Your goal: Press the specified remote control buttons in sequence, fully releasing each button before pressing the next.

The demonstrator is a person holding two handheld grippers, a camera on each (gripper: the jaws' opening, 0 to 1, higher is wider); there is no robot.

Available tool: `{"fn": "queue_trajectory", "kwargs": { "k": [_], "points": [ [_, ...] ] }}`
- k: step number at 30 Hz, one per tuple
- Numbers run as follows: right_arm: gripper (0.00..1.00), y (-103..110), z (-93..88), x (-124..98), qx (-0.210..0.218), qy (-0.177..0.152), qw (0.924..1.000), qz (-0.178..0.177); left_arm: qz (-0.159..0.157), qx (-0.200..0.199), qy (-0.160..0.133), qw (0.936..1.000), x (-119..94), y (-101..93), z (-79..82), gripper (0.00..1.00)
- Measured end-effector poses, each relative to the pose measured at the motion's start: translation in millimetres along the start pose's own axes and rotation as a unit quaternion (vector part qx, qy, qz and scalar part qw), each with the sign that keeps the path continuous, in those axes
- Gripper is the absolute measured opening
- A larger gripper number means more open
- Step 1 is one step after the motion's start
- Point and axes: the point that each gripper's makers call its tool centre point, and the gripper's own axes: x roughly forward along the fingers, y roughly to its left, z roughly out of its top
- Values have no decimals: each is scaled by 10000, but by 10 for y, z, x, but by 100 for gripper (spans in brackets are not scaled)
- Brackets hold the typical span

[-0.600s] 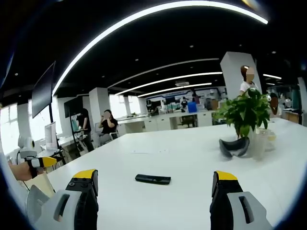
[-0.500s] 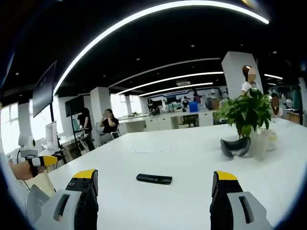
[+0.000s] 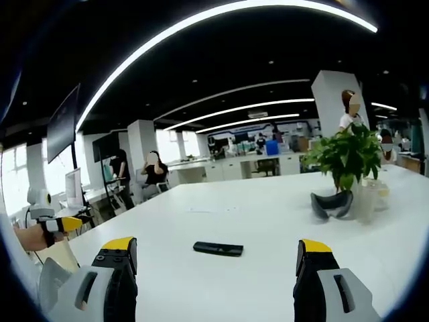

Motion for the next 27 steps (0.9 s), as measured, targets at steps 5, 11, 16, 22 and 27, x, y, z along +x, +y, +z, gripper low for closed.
{"fn": "queue_trajectory", "kwargs": {
  "k": [5,11,16,22,27],
  "points": [
    [99,21,17,6,-9,-10,10000,26,-29,26,13,10000,6,-19,-2,100],
    [99,53,25,-5,-49,-1,10000,41,-18,34,6,10000,-13,-25,-14,100],
    [99,31,29,-67,-39,-33,10000,-27,-10,-50,0,10000,-19,-32,-53,100],
    [99,-37,-46,-142,11,37,9999,-167,-71,-63,97,9999,15,-74,-112,100],
    [99,-76,-90,-159,26,101,9997,-239,-124,-53,161,9998,60,-102,-136,100]
  ]
}}
